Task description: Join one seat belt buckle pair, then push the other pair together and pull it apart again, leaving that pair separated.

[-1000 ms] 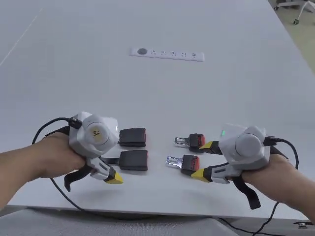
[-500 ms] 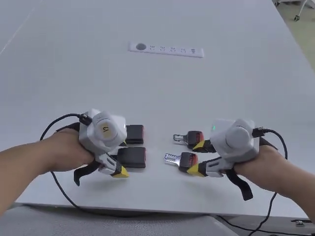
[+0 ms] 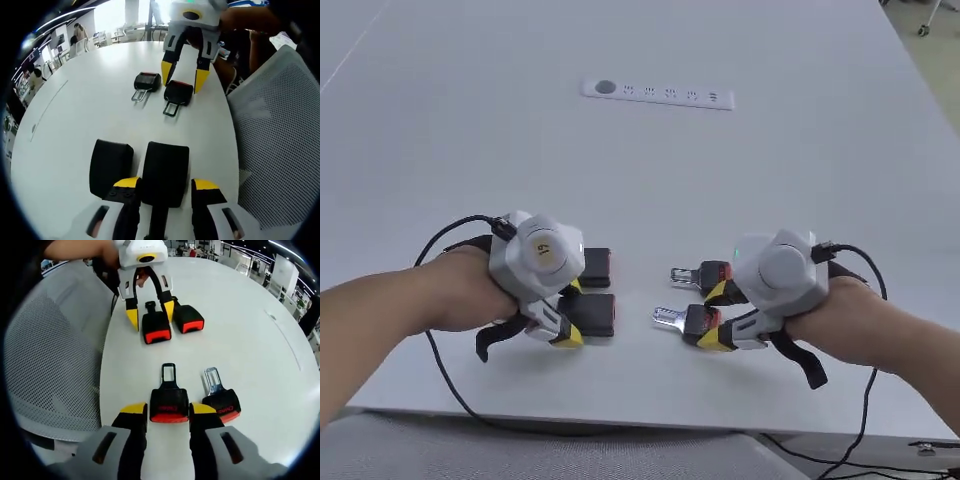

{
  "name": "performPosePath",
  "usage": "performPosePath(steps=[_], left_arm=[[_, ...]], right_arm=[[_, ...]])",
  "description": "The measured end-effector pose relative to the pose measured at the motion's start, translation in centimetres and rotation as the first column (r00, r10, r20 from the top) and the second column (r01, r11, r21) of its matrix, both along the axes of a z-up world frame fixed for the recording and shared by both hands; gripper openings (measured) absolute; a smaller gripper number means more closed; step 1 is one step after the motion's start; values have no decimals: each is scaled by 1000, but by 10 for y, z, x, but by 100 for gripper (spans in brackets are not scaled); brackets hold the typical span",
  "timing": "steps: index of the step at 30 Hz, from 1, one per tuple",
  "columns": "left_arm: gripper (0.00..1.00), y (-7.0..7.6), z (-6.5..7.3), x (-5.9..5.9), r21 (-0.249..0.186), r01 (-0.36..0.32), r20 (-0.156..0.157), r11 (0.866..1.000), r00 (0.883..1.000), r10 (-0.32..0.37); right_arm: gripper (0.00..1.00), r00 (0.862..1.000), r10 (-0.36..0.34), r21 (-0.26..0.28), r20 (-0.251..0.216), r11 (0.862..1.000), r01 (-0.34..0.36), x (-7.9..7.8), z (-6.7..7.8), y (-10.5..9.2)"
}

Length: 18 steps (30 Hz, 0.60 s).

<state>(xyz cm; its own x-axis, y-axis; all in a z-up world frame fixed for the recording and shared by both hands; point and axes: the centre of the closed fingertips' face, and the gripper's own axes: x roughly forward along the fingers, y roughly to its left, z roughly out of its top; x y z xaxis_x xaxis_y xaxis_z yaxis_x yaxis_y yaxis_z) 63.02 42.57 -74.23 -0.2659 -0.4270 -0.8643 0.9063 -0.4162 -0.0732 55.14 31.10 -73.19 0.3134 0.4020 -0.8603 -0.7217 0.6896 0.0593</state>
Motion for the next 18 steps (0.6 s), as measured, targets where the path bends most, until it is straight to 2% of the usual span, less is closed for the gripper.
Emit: performPosePath(steps=[4, 9, 12, 14, 16, 18], left_arm=[[39, -1, -1, 1, 5, 17, 8, 1000, 1000, -17], [36, -1, -3, 3, 14, 45, 44, 999, 998, -46], [35, -1, -3, 4, 16, 43, 41, 999, 998, -43], [35, 0, -3, 4, 12, 62, 55, 998, 996, -63], [34, 1, -3, 4, 13, 59, 56, 998, 997, -60], [34, 1, -3, 4, 16, 61, 62, 998, 996, -62]], right_arm=[[32, 1000, 22, -7, -22, 1000, -22, -3, -5, -2], [32, 997, 71, -31, -23, 997, -72, -3, -6, -3], [32, 995, 99, -38, -31, 994, -101, -4, -7, -3], [32, 989, 146, -55, -30, 987, -148, -4, -7, -3], [32, 982, 188, -72, -36, 979, -190, -5, -7, -3], [32, 978, 203, -84, -42, 975, -206, -6, -8, -4]])
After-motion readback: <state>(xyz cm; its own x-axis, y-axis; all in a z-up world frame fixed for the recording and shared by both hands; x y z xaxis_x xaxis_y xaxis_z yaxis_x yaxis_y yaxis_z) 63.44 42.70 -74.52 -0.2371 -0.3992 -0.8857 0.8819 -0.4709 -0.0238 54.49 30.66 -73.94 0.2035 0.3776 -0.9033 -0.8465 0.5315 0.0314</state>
